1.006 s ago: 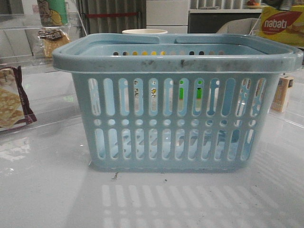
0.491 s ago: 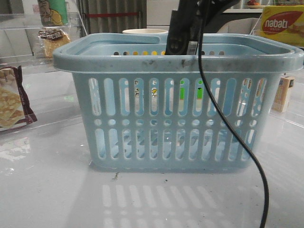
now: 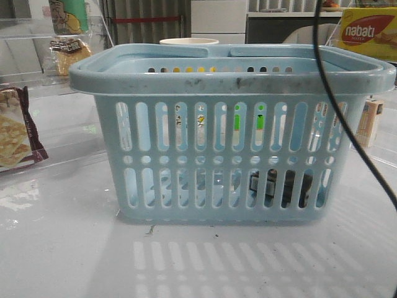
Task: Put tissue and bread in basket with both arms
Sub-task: 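Carry the tissue pack over the blue basket and release it inside, then withdraw the right gripper and reach the left gripper to the bread bun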
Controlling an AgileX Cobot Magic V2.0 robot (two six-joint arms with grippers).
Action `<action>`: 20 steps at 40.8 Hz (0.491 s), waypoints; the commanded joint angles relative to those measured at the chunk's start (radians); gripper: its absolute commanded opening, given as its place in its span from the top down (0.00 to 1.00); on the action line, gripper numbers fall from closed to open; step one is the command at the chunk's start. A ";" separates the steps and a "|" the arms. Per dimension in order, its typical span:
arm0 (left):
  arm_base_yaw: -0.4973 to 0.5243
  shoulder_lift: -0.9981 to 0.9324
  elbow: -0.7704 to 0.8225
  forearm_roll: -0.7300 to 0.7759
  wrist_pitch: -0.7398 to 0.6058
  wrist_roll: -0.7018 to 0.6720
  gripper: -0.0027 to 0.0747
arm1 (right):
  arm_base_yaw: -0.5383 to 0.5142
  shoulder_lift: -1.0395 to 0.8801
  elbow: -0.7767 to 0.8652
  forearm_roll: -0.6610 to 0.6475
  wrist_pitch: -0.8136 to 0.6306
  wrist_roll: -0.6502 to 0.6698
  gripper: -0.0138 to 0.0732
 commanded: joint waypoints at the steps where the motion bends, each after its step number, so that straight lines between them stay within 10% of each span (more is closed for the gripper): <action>1: -0.008 0.002 -0.030 -0.020 -0.076 -0.001 0.24 | -0.001 -0.137 0.077 -0.001 -0.097 -0.010 0.25; 20: -0.008 0.002 -0.030 -0.020 -0.076 -0.001 0.24 | -0.002 -0.543 0.464 -0.002 -0.129 -0.010 0.25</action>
